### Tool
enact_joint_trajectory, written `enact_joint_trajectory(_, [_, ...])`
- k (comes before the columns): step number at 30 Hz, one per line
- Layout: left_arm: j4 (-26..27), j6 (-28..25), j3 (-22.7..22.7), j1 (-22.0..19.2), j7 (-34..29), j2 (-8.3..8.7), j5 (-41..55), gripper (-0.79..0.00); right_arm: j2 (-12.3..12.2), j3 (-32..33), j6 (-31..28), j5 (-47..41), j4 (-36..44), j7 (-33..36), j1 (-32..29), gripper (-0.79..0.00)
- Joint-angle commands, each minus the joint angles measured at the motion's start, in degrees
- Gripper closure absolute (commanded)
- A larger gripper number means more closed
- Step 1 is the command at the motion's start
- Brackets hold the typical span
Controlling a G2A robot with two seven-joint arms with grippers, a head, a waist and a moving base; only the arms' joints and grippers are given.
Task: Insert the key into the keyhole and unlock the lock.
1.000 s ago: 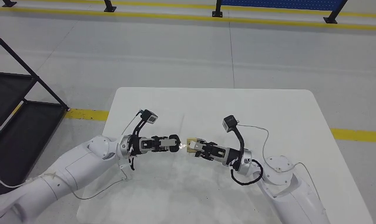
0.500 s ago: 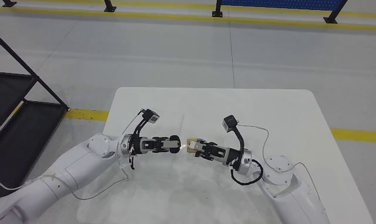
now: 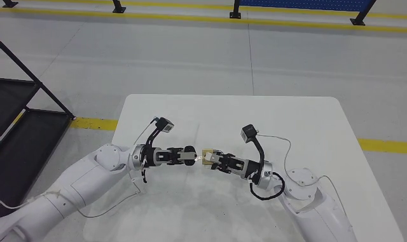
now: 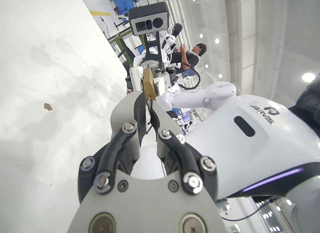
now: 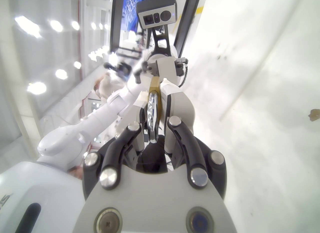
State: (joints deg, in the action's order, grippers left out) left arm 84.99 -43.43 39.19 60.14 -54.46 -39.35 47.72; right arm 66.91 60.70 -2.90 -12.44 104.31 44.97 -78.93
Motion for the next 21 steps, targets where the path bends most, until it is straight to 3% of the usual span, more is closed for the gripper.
enact_joint_trajectory(1, [0.3,0.3,0.6,0.4,0.0,-0.06,-0.2,-0.034,0.0,0.0,0.0,0.0,0.0,0.0,0.0,0.000])
enact_joint_trajectory(21, [2.6,4.2,5.4,3.4,1.1,-1.38,-4.6,0.000,0.0,0.0,0.0,0.0,0.0,0.0,0.0,0.000])
